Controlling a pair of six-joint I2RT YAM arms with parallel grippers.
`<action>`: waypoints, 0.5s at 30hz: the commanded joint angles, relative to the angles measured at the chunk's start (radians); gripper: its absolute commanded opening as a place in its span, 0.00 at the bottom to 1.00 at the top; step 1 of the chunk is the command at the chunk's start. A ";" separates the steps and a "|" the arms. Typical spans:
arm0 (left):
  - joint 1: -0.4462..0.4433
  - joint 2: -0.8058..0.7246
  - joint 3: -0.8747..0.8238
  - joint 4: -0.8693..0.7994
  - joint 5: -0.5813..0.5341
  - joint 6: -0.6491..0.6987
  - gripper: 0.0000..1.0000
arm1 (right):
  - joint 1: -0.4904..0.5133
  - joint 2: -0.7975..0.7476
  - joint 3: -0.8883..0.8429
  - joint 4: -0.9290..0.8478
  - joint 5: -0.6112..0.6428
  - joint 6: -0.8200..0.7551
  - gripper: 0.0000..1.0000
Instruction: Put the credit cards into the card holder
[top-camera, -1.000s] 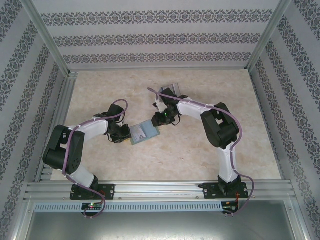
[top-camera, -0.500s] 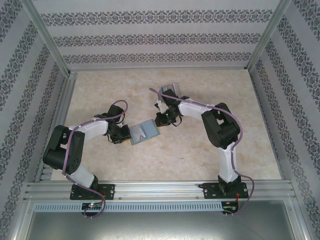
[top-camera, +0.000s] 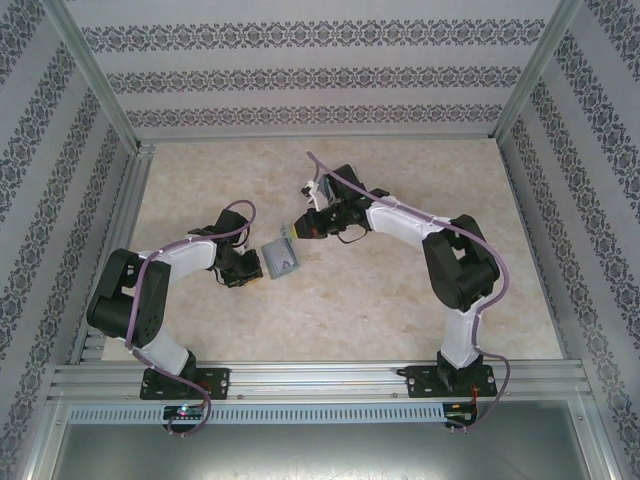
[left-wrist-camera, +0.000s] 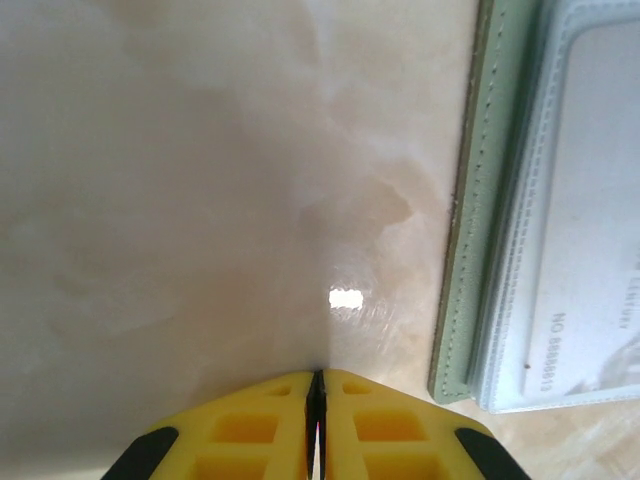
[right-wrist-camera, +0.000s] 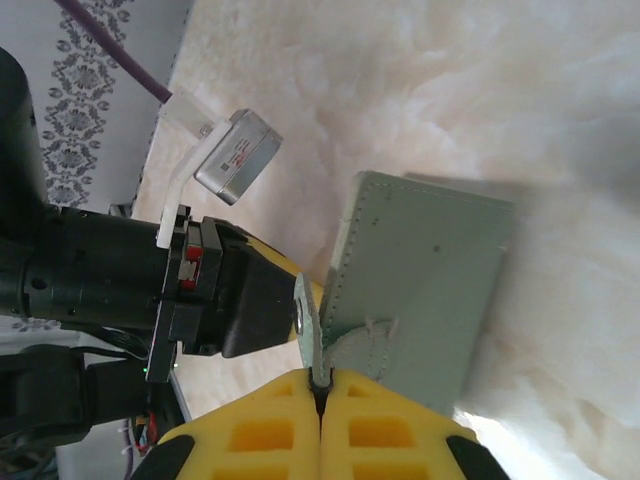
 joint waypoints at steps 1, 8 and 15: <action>-0.004 0.049 -0.011 0.094 0.004 -0.012 0.12 | 0.048 0.097 0.036 0.058 -0.059 0.060 0.07; -0.004 0.005 -0.025 0.078 -0.003 -0.010 0.11 | 0.107 0.228 0.127 0.001 0.020 0.053 0.10; 0.014 -0.252 -0.010 -0.137 -0.122 0.005 0.11 | 0.154 0.293 0.238 -0.157 0.101 -0.021 0.38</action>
